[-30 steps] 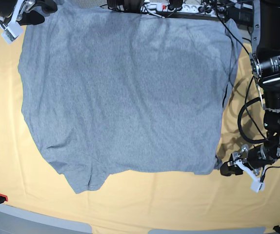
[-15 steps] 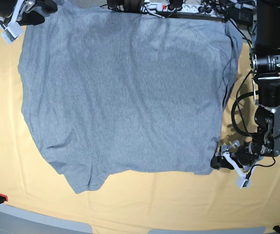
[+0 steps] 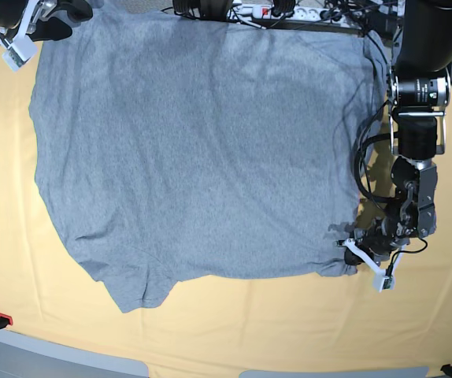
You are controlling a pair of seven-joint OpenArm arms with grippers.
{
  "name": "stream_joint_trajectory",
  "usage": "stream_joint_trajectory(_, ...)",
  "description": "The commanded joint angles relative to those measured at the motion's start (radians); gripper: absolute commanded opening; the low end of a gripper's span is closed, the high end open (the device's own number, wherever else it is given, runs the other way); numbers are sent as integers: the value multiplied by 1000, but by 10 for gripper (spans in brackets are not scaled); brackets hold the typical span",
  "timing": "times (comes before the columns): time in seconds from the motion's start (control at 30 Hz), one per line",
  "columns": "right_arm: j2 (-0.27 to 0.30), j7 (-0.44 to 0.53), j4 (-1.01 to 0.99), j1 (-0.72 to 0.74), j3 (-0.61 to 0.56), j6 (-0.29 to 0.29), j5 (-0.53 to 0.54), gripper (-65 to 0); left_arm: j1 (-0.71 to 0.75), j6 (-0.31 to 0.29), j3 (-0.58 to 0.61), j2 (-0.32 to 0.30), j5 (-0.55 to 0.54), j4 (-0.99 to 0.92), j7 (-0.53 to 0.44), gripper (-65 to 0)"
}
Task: Layout the t-shirt on the table in an organized manner, then fold the t-shirt properly
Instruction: 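Lower the left gripper to the t-shirt's side edge and grasp it, then lower the right gripper to the opposite hem corner and grasp it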
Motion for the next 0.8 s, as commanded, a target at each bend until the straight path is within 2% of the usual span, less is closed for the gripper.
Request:
stream_joint_trajectory(0.0, 11, 11, 13, -11, 10, 5, 19, -307, -30, 3, -3, -6, -1, 13, -2, -650)
stream_joint_trajectory(0.33, 11, 11, 13, -11, 10, 5, 19, -307, -140, -3, -3, -11, 19, 13, 5, -650)
stream_joint_trajectory(0.37, 11, 11, 13, -11, 10, 5, 19, -307, -154, -20, -3, -11, 28, 13, 5, -650)
stream_joint_trajectory(0.5, 11, 11, 13, -11, 10, 5, 19, -307, -215, -154, -3, -8, 27, 13, 5, -650)
stream_joint_trajectory(0.57, 11, 11, 13, -11, 10, 5, 19, -307, -241, -194, -3, -8, 18, 13, 0, -650)
stream_joint_trajectory(0.77, 12, 11, 13, -10, 10, 5, 18, -307, -271, -203, -3, -8, 40, 13, -18, -650)
